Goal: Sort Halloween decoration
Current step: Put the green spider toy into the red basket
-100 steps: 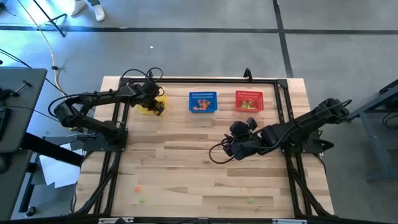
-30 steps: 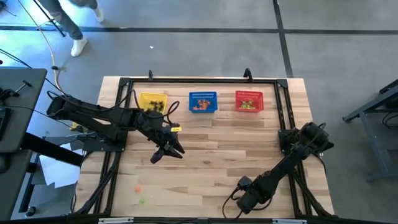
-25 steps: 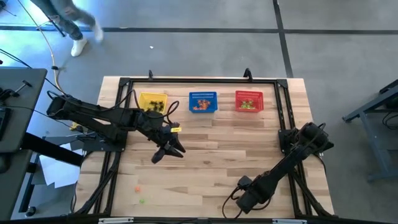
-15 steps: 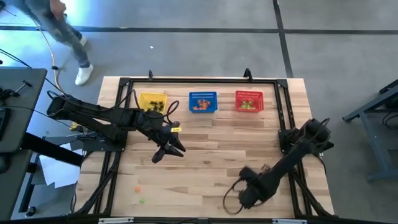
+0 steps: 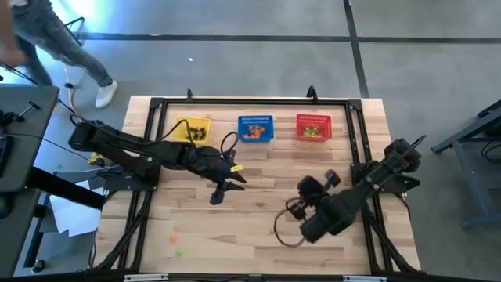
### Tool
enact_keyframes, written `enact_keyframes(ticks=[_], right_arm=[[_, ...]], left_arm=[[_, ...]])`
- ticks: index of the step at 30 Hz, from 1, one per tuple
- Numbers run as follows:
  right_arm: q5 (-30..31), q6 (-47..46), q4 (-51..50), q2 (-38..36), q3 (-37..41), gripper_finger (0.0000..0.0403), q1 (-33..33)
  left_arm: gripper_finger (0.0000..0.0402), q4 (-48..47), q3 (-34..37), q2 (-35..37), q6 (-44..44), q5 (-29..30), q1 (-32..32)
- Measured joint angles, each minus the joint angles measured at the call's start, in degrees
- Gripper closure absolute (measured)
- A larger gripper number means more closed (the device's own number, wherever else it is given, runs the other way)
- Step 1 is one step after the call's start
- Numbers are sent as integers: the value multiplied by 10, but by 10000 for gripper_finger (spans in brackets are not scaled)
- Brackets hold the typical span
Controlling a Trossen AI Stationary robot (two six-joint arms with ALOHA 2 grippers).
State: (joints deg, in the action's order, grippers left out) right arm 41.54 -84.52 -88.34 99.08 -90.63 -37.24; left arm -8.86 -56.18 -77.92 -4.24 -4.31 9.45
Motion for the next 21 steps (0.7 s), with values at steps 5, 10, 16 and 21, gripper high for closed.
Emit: enact_keyframes(ticks=[5,10,16,21], right_arm=[[14,80,-17,-1,32,402,76],[15,200,-16,-3,90,402,192],[-4,351,55,-42,188,402,351],[-91,507,250,-97,293,402,476]], left_arm=[[303,16,0,-14,25,0,0],[303,25,0,-8,49,4,-2],[303,19,-1,-1,49,5,-4],[303,7,-1,-1,50,5,-7]])
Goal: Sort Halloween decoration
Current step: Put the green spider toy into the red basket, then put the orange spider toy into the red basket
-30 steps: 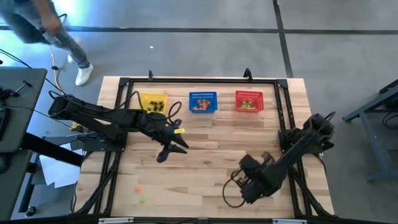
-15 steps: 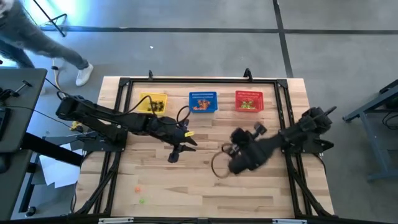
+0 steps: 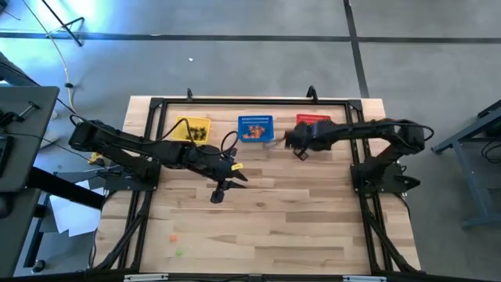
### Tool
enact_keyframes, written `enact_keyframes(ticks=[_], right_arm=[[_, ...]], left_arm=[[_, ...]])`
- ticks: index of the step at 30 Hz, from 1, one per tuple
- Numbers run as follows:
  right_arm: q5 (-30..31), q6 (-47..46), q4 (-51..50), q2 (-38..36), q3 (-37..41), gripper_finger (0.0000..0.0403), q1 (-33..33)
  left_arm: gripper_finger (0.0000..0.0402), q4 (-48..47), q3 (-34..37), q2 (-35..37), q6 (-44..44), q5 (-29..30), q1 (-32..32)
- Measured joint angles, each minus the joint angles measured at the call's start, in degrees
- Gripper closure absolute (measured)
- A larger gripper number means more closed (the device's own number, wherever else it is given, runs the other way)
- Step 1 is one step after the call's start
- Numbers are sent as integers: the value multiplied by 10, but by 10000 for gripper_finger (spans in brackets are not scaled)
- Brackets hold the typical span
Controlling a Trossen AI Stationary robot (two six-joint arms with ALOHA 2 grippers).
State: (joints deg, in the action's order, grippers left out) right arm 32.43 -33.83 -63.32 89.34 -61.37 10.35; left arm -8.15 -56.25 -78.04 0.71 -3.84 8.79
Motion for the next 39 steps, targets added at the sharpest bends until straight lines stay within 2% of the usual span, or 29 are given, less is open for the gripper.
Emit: enact_keyframes(ticks=[4,10,17,23,27,35,39], right_arm=[[-55,67,111,-32,59,402,76],[-78,117,164,-44,90,402,150],[-127,164,230,-44,92,402,204],[-156,179,241,-44,92,400,231],[-165,179,247,-44,92,370,234],[-168,174,246,-44,92,267,234],[-175,167,211,-43,72,234,234]], left_arm=[[303,3,0,0,0,0,-8],[303,3,0,0,0,1,-29],[303,3,0,0,0,1,-58],[303,3,0,0,0,1,-67],[303,3,0,0,0,1,-67],[303,-8,0,0,-3,0,-67],[303,-27,0,2,-42,20,-67]])
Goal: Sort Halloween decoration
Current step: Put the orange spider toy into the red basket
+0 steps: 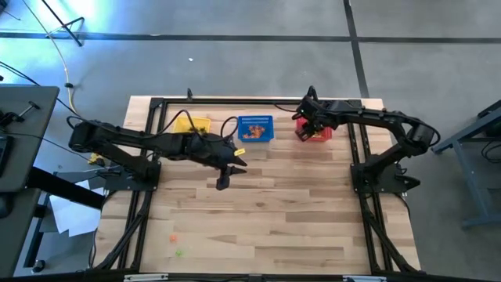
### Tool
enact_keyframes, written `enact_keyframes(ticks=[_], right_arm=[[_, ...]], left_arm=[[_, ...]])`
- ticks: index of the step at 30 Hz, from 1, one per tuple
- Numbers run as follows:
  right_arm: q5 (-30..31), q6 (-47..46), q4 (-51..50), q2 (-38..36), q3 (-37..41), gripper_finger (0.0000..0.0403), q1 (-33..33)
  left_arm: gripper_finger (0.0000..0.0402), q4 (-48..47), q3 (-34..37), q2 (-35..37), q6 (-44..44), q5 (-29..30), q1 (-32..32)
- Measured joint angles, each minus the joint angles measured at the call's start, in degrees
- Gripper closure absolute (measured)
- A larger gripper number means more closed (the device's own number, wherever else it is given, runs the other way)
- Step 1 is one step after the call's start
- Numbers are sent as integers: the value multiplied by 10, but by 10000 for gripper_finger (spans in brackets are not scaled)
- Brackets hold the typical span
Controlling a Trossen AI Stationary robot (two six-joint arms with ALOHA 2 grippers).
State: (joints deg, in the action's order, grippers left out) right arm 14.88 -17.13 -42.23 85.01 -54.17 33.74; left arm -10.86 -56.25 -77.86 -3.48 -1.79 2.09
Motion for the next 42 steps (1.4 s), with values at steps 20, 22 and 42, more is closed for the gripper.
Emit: enact_keyframes(ticks=[20,22,42], right_arm=[[6,-65,-39,-122,-153,249,-343],[14,-80,-40,-124,-153,249,-376],[152,-270,-60,-122,-152,249,-592]], left_arm=[[303,-376,0,31,-542,-146,292],[303,-375,0,32,-598,-135,322],[303,-357,0,-154,-934,-105,498]])
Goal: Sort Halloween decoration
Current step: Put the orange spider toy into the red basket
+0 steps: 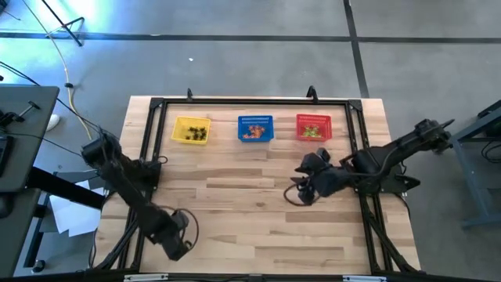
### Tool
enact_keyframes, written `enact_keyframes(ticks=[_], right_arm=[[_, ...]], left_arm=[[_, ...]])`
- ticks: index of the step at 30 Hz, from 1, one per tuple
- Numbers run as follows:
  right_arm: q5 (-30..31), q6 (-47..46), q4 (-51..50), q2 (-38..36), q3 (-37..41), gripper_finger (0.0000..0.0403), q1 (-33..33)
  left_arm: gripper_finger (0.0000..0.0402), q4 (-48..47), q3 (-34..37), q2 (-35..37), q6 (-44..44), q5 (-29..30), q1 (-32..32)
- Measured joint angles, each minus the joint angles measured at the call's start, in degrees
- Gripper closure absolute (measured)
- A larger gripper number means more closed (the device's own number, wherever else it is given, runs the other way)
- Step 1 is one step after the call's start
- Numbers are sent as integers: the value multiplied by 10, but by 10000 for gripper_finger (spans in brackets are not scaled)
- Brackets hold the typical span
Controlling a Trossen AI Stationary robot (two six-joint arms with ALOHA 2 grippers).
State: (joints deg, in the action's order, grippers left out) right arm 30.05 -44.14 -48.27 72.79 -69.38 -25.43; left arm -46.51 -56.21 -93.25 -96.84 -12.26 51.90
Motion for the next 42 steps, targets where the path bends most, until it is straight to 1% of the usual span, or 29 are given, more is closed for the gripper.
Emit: enact_keyframes(ticks=[4,7,10,15,19,23,27,36,42], right_arm=[[18,-47,0,0,0,249,-33],[23,-79,0,0,0,249,-51],[40,-107,0,0,0,249,-68],[43,-139,0,0,0,249,-89],[44,-149,1,0,0,249,-101],[45,-154,1,0,0,249,-110],[64,-154,0,0,0,249,-116],[73,-143,0,0,0,249,-118],[79,-140,0,0,0,249,-118]], left_arm=[[303,23,0,-35,-2,1,25],[303,34,0,-53,-2,18,37],[303,34,0,-63,-6,39,44],[303,32,0,-66,-20,68,49],[303,33,0,-66,-36,75,48],[303,49,0,-66,-40,66,48],[303,45,0,-66,-36,71,48],[303,-4,0,-66,-36,88,47],[303,-13,0,-66,-40,130,47]])
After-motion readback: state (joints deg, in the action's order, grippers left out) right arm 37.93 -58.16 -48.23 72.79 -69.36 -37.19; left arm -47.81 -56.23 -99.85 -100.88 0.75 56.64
